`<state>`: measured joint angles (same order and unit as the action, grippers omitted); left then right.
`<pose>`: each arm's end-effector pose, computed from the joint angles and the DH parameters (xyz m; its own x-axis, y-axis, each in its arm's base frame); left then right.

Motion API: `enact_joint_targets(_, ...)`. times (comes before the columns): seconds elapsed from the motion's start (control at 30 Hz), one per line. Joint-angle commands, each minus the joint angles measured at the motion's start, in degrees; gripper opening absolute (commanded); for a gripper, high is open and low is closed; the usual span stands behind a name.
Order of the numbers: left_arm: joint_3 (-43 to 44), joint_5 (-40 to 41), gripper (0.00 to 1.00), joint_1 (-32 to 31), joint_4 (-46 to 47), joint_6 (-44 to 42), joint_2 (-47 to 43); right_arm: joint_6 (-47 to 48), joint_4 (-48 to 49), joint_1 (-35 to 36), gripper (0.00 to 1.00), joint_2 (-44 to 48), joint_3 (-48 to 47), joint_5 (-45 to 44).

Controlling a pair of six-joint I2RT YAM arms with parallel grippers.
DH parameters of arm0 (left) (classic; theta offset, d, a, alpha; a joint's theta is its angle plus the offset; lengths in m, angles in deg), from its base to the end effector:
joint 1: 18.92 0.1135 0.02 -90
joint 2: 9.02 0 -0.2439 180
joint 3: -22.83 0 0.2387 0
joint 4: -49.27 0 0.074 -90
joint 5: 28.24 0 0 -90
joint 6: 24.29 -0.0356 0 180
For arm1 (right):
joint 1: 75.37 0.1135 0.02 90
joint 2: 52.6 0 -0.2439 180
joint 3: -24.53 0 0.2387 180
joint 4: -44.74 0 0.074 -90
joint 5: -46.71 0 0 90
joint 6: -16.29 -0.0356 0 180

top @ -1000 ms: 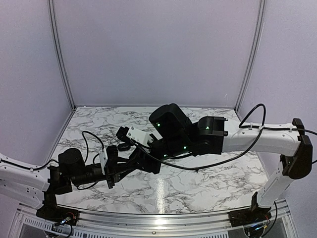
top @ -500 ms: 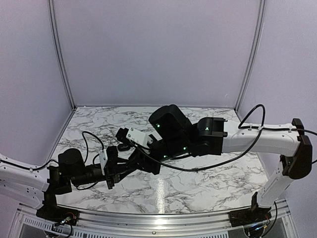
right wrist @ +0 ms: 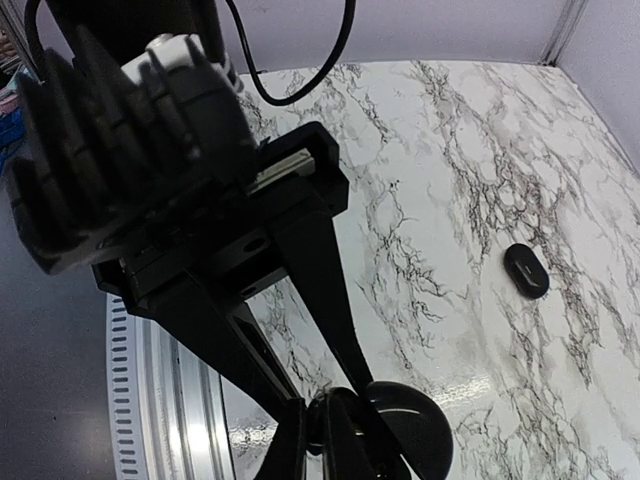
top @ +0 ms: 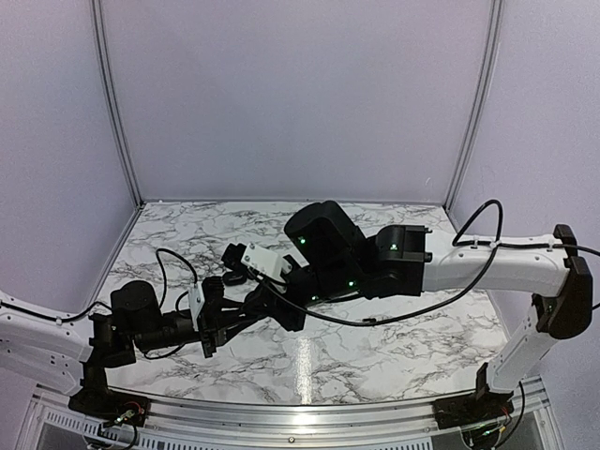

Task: Insert the wireless bluetooth earbuds into the charging case
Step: Adjust the left earbud in the left side groove of the charging case.

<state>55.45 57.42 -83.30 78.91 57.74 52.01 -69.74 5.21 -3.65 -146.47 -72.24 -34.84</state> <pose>0.0933 -0.2007 0.2157 0.1384 0.0312 -0.9899 0.9215 0.3621 0.1402 0.1087 0.3458 0.3038 -0.1191 -0.5789 -0.8066 -0.9868 0.1586 0.0319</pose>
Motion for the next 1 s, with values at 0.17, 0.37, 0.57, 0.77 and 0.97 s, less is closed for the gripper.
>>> enact_joint_targets(0.17,0.9,-0.2,0.00,0.6,4.7,0.7,-1.7,0.9,-0.7,0.3,0.00,1.6,3.0,2.5)
enact_joint_targets(0.37,0.9,-0.2,0.00,0.6,4.9,1.1,-2.1,1.8,-0.7,0.3,0.00,2.3,4.0,3.5)
enact_joint_targets(0.57,0.6,-0.3,0.00,0.7,5.1,1.4,-2.5,2.3,-0.1,0.3,0.00,2.5,4.6,5.0)
enact_joint_targets(0.77,0.3,-0.4,0.00,0.9,5.3,1.5,-3.3,2.4,-0.1,0.3,0.00,3.4,5.8,6.8)
enact_joint_targets(0.97,-0.1,-0.9,0.00,1.0,5.5,1.4,-3.6,2.5,0.0,0.3,0.00,4.5,6.5,7.3)
